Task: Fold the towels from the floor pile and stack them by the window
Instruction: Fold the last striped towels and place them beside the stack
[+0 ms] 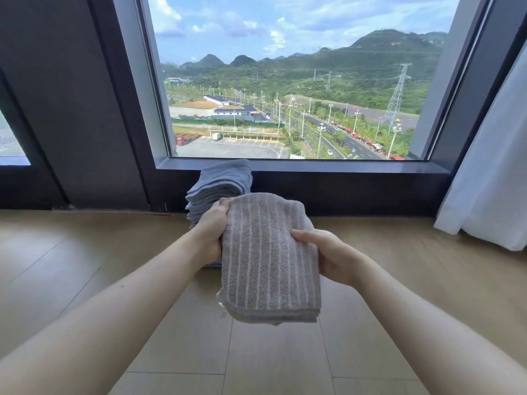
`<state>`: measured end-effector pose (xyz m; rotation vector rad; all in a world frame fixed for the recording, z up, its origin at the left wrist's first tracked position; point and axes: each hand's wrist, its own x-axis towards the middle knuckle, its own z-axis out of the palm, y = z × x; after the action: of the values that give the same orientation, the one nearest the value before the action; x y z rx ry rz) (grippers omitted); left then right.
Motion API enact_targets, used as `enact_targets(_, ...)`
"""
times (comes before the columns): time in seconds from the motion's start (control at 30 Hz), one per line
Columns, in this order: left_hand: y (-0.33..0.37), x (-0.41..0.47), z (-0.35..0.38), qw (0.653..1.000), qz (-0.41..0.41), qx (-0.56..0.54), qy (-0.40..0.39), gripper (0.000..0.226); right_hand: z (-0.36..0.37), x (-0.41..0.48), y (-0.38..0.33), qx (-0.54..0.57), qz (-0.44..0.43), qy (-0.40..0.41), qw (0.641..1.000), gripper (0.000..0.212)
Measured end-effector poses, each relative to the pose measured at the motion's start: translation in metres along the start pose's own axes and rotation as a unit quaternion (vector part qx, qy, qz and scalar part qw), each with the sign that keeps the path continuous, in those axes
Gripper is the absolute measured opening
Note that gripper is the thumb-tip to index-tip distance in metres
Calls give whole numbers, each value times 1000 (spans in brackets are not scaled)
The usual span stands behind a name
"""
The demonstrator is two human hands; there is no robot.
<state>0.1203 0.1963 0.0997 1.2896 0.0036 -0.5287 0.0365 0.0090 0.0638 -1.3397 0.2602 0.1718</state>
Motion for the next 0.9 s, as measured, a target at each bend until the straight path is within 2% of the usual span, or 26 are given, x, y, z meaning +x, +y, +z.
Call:
enact_targets(0.1,-9,12,-2,996,-82,-21,-18,54,-7,8,4,24,-64,123,990,19)
enact_targets(0.17,-20,19,-2,992,-121,-18,-36,49,-13,16,10,29,-74,174,981,11)
enact_targets(0.27,-45,38,1,978,-148,142,-43,29,-28,34,25,11,-68,224,972,22)
enact_targets(0.33,-60,56,10,971,-95,218,-5,36,-42,50,34,-23,-59,253,965,35)
enact_targets(0.4,-72,77,20,960,4,276,43,44,-56,66,38,-29,-54,264,963,50)
enact_targets(0.47,-80,104,28,929,103,351,46,34,-71,85,39,-32,-73,256,963,60)
enact_targets(0.53,-85,132,33,899,147,409,48,31,-82,105,40,-76,-111,242,961,60)
enact_targets(0.67,-91,194,43,856,189,480,38,46,-101,154,44,-194,-144,260,935,48)
enact_targets(0.8,-111,247,45,849,138,508,40,75,-126,208,53,-198,-123,289,929,41)
enact_targets(0.9,-149,268,37,776,112,617,67,68,-142,234,85,-291,-102,260,915,54)
